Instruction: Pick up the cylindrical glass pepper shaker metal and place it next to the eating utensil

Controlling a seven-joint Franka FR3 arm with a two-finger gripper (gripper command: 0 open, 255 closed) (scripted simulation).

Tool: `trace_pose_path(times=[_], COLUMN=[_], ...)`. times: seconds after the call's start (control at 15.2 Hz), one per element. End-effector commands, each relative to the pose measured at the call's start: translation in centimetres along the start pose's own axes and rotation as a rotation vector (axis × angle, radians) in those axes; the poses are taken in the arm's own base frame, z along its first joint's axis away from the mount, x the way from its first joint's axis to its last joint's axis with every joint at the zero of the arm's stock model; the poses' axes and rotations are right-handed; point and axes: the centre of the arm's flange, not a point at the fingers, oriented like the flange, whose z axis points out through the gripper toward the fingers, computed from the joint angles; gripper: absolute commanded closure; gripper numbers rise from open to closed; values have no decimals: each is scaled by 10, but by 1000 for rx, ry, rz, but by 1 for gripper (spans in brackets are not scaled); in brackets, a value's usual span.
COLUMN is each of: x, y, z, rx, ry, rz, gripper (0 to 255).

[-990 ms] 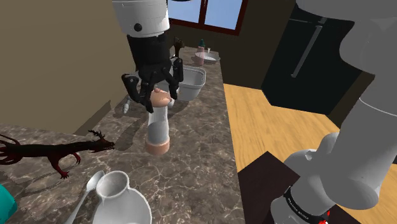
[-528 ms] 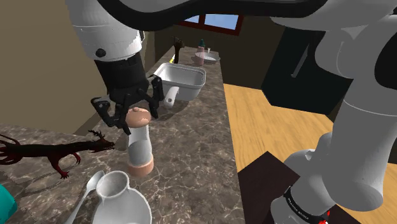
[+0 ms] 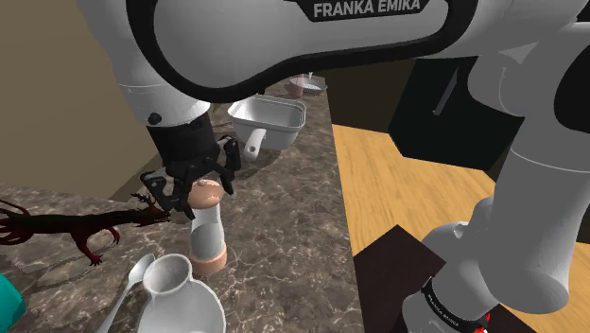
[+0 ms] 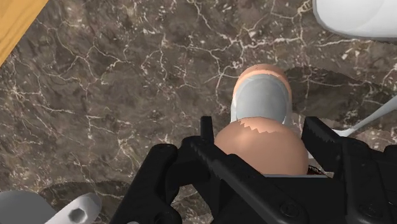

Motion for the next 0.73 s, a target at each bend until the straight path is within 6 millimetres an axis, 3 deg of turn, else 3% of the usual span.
trace_pose_path(times=[0.0, 0.13, 0.66], x=[0, 0, 0], y=[-2, -4, -4], z=[11, 22, 22], rx=[0, 0, 0], ry=[0, 0, 0], rz=[0, 0, 0], gripper=[255, 255, 255])
